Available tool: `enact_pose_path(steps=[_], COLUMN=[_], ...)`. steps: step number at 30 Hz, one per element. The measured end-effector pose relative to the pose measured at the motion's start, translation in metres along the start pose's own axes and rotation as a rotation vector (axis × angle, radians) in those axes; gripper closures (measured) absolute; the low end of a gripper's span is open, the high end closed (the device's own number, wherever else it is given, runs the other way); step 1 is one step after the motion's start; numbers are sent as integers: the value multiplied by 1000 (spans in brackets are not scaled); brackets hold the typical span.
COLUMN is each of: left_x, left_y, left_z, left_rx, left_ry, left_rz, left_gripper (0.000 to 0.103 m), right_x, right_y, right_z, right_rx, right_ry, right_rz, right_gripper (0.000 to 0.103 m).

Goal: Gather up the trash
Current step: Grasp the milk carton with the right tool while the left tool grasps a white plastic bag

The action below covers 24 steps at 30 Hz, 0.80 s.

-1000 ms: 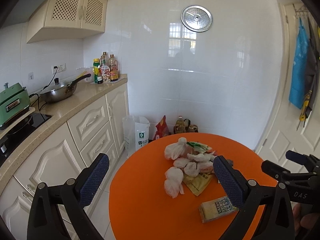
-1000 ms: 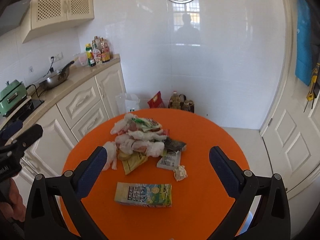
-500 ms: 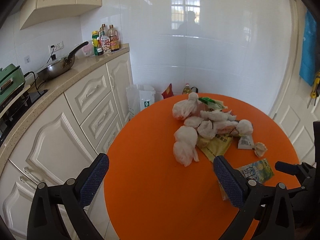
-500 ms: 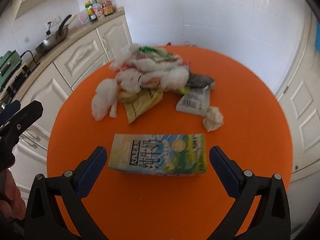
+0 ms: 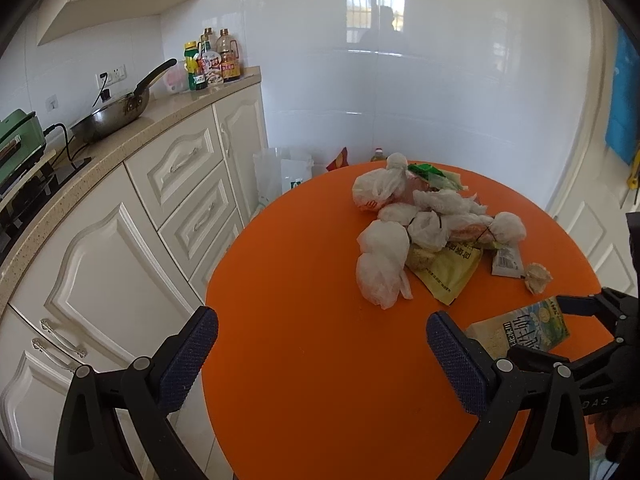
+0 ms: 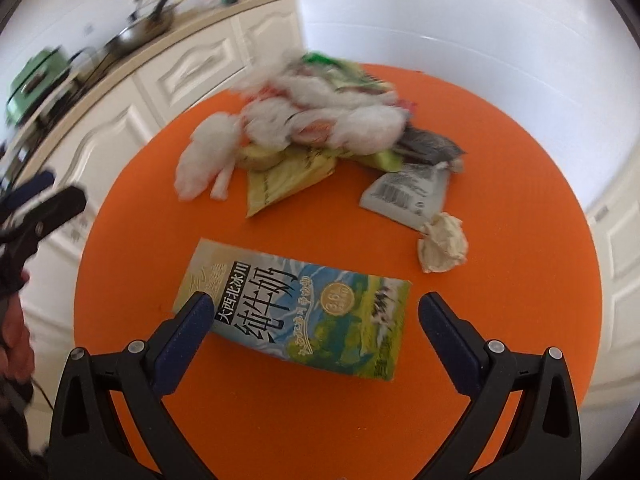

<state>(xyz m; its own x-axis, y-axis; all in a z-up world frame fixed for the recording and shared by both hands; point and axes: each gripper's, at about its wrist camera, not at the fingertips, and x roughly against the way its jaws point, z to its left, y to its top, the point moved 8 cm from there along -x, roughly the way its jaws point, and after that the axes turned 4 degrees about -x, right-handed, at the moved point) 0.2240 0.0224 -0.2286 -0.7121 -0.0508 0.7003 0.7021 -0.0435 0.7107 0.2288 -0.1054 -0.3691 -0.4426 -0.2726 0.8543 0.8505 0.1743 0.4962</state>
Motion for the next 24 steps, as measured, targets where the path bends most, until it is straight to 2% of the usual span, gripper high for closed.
enact_pose_path(steps=[5, 10, 18, 21, 24], left_x=[-7, -12, -22, -27, -32], left_y=[-7, -8, -7, -8, -9], left_z=[-4, -13, -24, -27, -27], left_rx=[-2, -10, -37, -49, -55], left_ry=[14, 33, 46, 39, 32], left_rz=[24, 42, 72, 82, 93], left_gripper=[1, 1, 1, 1, 1], right_x=[-3, -26, -38, -34, -26], right_y=[-1, -4, -3, -3, -2], right_z=[7, 9, 25, 28, 27], right_rx=[166, 357, 442, 410, 371], right_ry=[89, 85, 162, 197, 223], right_rz=[47, 128, 102, 61, 26], right_gripper=[0, 0, 0, 9, 30])
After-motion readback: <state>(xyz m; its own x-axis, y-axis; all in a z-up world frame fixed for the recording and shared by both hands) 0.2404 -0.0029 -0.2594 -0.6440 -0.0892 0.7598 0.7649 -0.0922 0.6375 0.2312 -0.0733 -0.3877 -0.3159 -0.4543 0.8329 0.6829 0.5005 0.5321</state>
